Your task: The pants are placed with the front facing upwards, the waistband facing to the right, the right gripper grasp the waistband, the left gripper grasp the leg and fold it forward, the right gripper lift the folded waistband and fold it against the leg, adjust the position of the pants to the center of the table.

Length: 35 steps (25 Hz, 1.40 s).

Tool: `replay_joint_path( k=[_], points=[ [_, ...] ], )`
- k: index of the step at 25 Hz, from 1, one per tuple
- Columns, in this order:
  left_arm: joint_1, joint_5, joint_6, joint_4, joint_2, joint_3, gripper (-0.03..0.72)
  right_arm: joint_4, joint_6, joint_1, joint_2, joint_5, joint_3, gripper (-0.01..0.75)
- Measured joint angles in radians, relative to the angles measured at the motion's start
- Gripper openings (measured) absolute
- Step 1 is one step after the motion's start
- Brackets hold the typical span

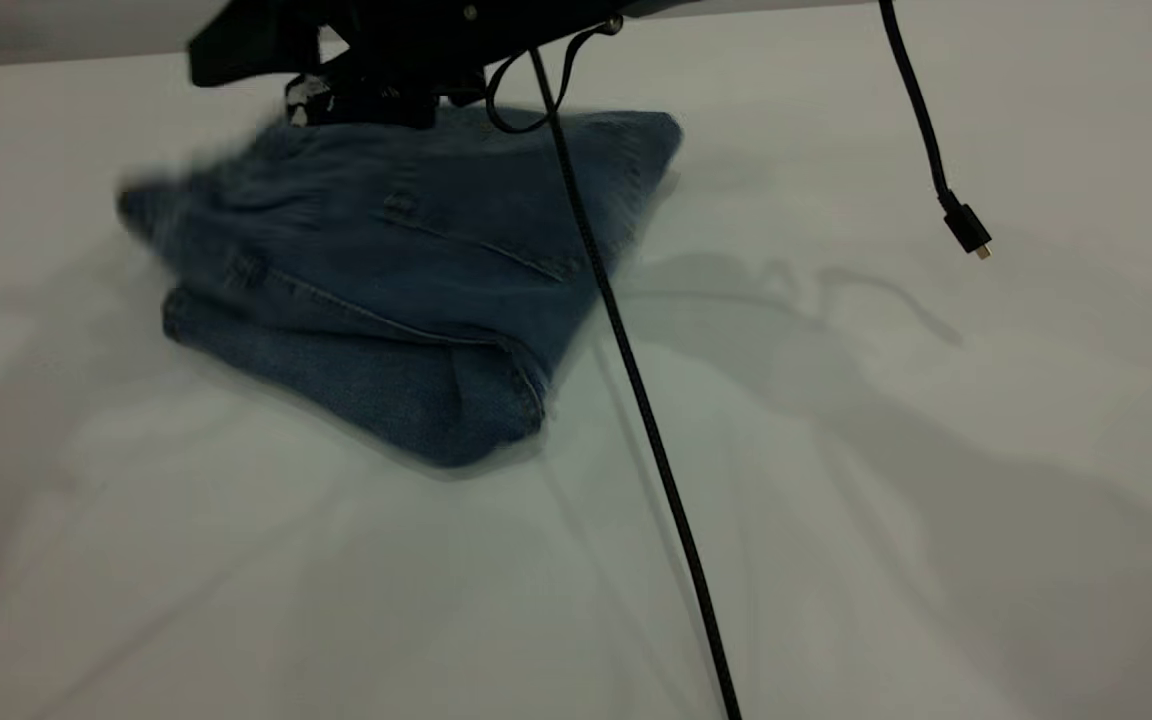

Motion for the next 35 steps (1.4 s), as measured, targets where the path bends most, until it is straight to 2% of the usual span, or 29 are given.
replay_joint_path(
  k=[3, 8, 11, 16, 21, 25, 29, 32, 35],
  points=[
    [0.000, 0.009, 0.000, 0.000, 0.000, 0.000, 0.314, -0.003, 0.061, 0.000, -0.023, 0.113, -0.009, 0.529],
    [-0.002, 0.010, -0.004, -0.001, 0.000, 0.000, 0.314, -0.066, 0.208, 0.061, -0.082, 0.192, -0.098, 0.482],
    [-0.002, 0.010, -0.004, -0.001, -0.020, 0.000, 0.314, -0.210, 0.362, 0.107, -0.082, 0.138, -0.159, 0.469],
    [-0.002, 0.011, -0.004, -0.001, -0.066, -0.001, 0.314, -0.585, 0.705, 0.158, -0.015, -0.070, -0.249, 0.468],
    [-0.002, 0.011, -0.004, -0.001, -0.083, -0.001, 0.314, -1.001, 1.115, 0.157, 0.074, -0.125, -0.373, 0.468],
    [-0.002, 0.015, -0.004, 0.000, -0.096, -0.001, 0.314, -1.219, 1.362, 0.166, 0.143, -0.051, -0.491, 0.468],
    [-0.002, 0.014, -0.005, 0.000, -0.120, -0.001, 0.314, -1.371, 1.518, 0.167, 0.218, 0.012, -0.609, 0.445],
    [-0.002, 0.013, -0.016, 0.000, -0.133, -0.001, 0.314, -1.439, 1.564, 0.168, 0.259, 0.096, -0.692, 0.418],
    [-0.002, 0.012, -0.023, 0.000, -0.138, -0.001, 0.314, -1.474, 1.564, 0.178, 0.263, 0.114, -0.746, 0.407]
  ],
)
